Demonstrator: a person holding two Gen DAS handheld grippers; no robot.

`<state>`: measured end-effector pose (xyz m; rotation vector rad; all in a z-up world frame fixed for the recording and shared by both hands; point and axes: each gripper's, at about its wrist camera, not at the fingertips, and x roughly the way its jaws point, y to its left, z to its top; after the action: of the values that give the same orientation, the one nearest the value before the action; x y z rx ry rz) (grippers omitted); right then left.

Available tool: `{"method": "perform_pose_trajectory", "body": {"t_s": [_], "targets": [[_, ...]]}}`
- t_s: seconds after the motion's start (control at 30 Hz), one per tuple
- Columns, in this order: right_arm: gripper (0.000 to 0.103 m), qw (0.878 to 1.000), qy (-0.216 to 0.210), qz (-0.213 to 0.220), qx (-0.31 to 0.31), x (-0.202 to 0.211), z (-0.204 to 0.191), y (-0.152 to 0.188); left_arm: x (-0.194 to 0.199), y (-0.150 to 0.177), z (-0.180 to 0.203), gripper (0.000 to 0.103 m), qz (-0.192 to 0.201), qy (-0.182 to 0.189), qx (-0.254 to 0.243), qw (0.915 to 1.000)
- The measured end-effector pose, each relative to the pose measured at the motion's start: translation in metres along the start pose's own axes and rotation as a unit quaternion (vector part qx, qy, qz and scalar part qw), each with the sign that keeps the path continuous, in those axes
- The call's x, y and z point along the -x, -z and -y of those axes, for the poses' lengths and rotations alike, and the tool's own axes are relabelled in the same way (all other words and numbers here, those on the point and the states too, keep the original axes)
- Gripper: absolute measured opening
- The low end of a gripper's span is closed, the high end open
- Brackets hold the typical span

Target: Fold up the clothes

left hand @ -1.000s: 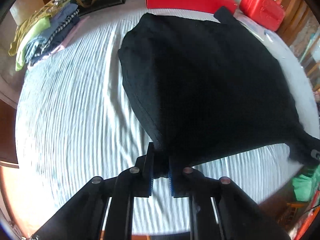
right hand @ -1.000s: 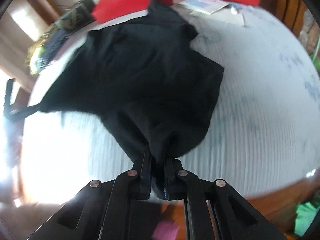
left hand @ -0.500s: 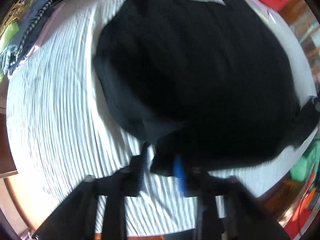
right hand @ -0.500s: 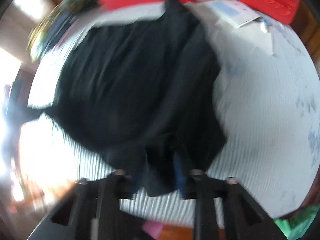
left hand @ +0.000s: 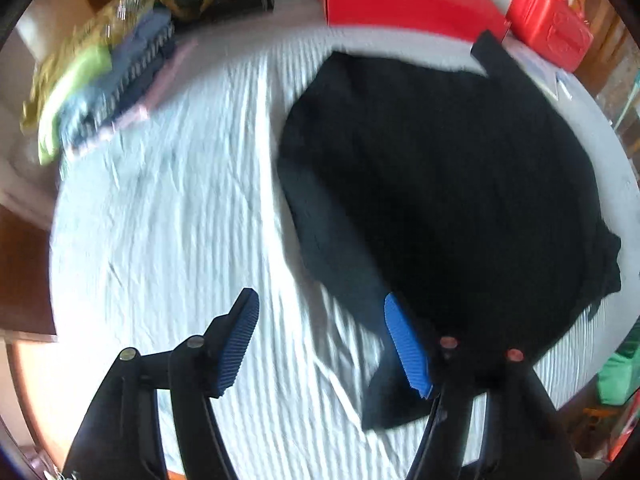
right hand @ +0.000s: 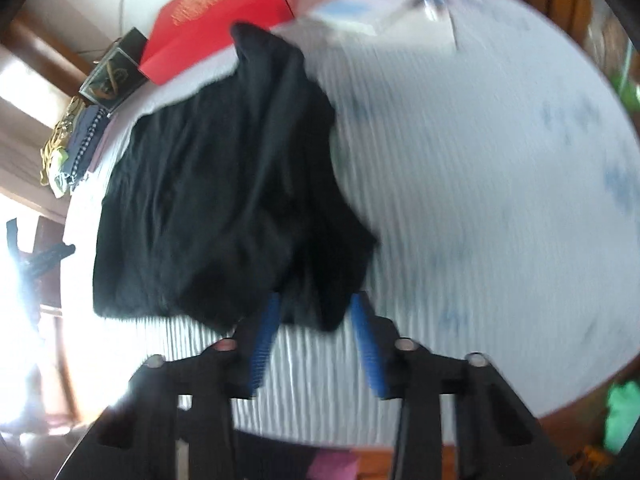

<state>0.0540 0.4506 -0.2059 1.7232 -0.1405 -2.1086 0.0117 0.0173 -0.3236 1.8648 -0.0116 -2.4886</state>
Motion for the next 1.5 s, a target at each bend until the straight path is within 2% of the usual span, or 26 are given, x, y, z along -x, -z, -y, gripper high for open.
{"method": "perform_pose_trajectory", "body": {"t_s": [0.1, 0.2, 0.27, 0.3, 0.33, 0.4, 0.43, 0.5, 0.6, 0.7, 0.77, 0.8, 0.83, 0.93, 0.97, 1.03, 1.07, 1.1, 1.13, 1.23, 1.27, 1.37, 1.43, 1.5], "targets": [[0.036, 1.0, -0.014, -0.013, 0.004, -0.01, -0.002, 0.014, -0.021, 0.02, 0.009, 0.065, -0.032, -0.009, 0.013, 0.9994], [0.037, 0.999, -0.018, -0.005, 0.046, -0.015, -0.022, 0.011, -0.038, 0.035, 0.018, 0.065, -0.06, -0.019, 0.0, 0.998], [0.046, 0.998, -0.025, -0.004, 0.055, -0.02, -0.033, 0.006, -0.04, 0.04, 0.018, 0.063, -0.061, -0.023, 0.008, 0.9979], [0.051, 0.998, -0.031, -0.007, 0.059, -0.024, -0.038, 0.005, -0.038, 0.042, 0.017, 0.049, -0.057, -0.02, 0.013, 0.9981], [0.051, 0.997, -0.036, -0.015, 0.067, -0.029, -0.045, 0.005, -0.037, 0.042, 0.016, 0.026, -0.06, -0.013, 0.018, 0.998], [0.052, 0.995, -0.039, -0.033, 0.088, -0.042, -0.059, 0.008, -0.035, 0.044, 0.013, 0.014, -0.064, -0.035, 0.016, 0.9972], [0.053, 0.993, -0.039, -0.043, 0.1, -0.049, -0.067, 0.01, -0.034, 0.046, 0.011, 0.014, -0.064, -0.05, 0.012, 0.9967], [0.056, 0.99, -0.027, -0.06, 0.127, -0.063, -0.082, 0.015, -0.029, 0.047, 0.002, 0.013, -0.06, -0.053, 0.023, 0.9966], [0.059, 0.979, 0.026, -0.061, 0.193, -0.08, -0.11, 0.021, -0.019, 0.048, -0.01, 0.013, -0.054, -0.054, 0.038, 0.9964], [0.058, 0.964, 0.08, -0.059, 0.248, -0.089, -0.131, 0.022, 0.004, 0.046, -0.002, 0.013, -0.024, -0.005, 0.036, 0.999], [0.035, 0.957, 0.102, -0.06, 0.263, -0.088, -0.139, 0.017, 0.016, 0.041, 0.017, 0.013, -0.004, 0.026, 0.011, 0.9996], [0.011, 0.954, 0.112, -0.061, 0.271, -0.088, -0.143, 0.015, 0.018, 0.039, 0.028, 0.013, -0.002, 0.037, -0.008, 0.9993], [0.01, 0.951, 0.121, -0.058, 0.278, -0.084, -0.148, 0.012, 0.019, 0.038, 0.04, 0.013, -0.001, 0.046, -0.027, 0.9986], [0.01, 0.947, 0.128, -0.01, 0.294, -0.049, -0.162, -0.014, 0.009, 0.038, 0.068, 0.013, -0.015, 0.05, -0.06, 0.9968], [0.011, 0.944, 0.133, 0.013, 0.3, -0.041, -0.167, -0.024, 0.003, 0.035, 0.069, 0.013, -0.021, 0.051, -0.064, 0.9964], [0.04, 0.941, 0.137, 0.063, 0.304, -0.03, -0.174, -0.046, -0.007, 0.029, 0.072, 0.013, -0.032, 0.048, -0.069, 0.9959], [0.05, 0.94, 0.14, 0.084, 0.3, -0.026, -0.175, -0.057, -0.01, 0.027, 0.071, 0.013, -0.037, 0.043, -0.069, 0.9961], [0.067, 0.943, 0.146, 0.091, 0.284, -0.025, -0.173, -0.067, -0.012, 0.029, 0.071, 0.013, -0.041, 0.039, -0.066, 0.9962], [0.07, 0.951, 0.143, 0.091, 0.26, -0.022, -0.167, -0.077, -0.013, 0.03, 0.067, 0.013, -0.046, 0.037, -0.062, 0.9963], [0.07, 0.978, 0.077, 0.079, 0.175, -0.003, -0.126, -0.087, -0.009, 0.031, 0.047, 0.014, -0.049, 0.029, -0.045, 0.9974], [0.07, 0.983, 0.07, 0.072, 0.153, 0.0, -0.11, -0.084, -0.007, 0.033, 0.039, 0.014, -0.05, 0.027, -0.038, 0.9977], [0.07, 0.992, 0.07, 0.046, 0.089, 0.0, -0.065, -0.065, -0.005, 0.04, 0.015, 0.017, -0.054, 0.021, -0.012, 0.9982], [0.065, 0.997, 0.064, 0.024, 0.044, -0.002, -0.034, -0.053, -0.006, 0.044, 0.003, 0.034, -0.055, 0.021, 0.004, 0.9982], [0.063, 0.999, 0.044, 0.008, 0.015, -0.006, -0.013, -0.044, -0.007, 0.044, -0.002, 0.035, -0.056, 0.027, 0.014, 0.998]]}}
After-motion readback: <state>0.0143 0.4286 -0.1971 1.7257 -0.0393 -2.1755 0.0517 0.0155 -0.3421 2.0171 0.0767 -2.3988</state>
